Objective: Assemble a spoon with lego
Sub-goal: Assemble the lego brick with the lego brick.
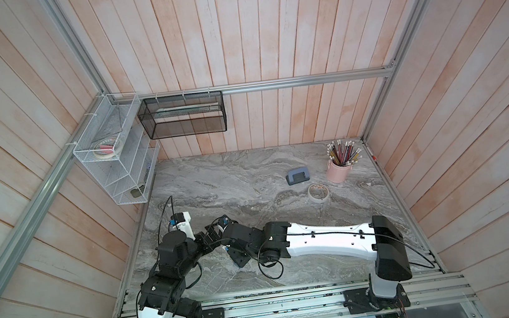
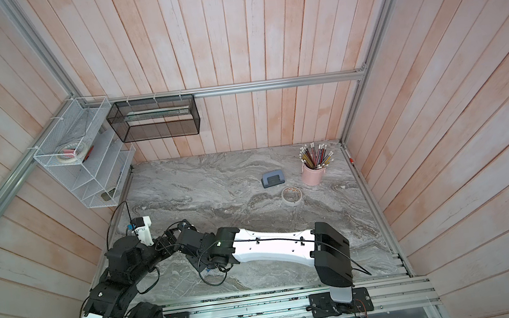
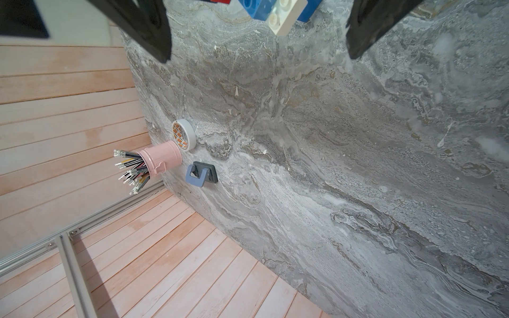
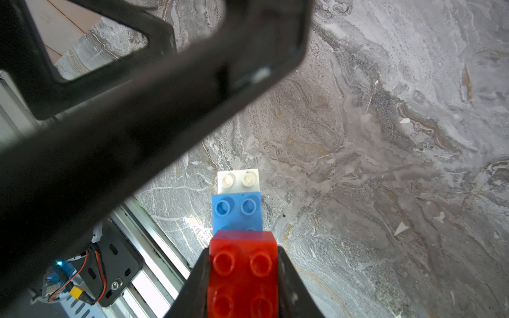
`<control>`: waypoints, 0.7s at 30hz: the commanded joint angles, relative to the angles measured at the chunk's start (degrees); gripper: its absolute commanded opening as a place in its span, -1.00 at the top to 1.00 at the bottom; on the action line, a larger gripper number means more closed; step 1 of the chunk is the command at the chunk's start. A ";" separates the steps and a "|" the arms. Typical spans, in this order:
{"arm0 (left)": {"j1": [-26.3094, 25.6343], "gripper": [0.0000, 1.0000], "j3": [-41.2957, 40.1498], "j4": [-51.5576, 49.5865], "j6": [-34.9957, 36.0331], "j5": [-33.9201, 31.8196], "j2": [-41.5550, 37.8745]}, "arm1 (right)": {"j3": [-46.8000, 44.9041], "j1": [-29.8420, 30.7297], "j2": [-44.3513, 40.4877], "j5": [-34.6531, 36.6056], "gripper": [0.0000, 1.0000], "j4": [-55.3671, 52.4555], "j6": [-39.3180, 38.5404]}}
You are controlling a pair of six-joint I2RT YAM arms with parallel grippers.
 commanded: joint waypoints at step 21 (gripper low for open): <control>0.24 -1.00 1.57 -0.31 1.00 -0.69 -0.57 | -1.55 1.19 0.42 -1.91 1.00 0.51 -0.74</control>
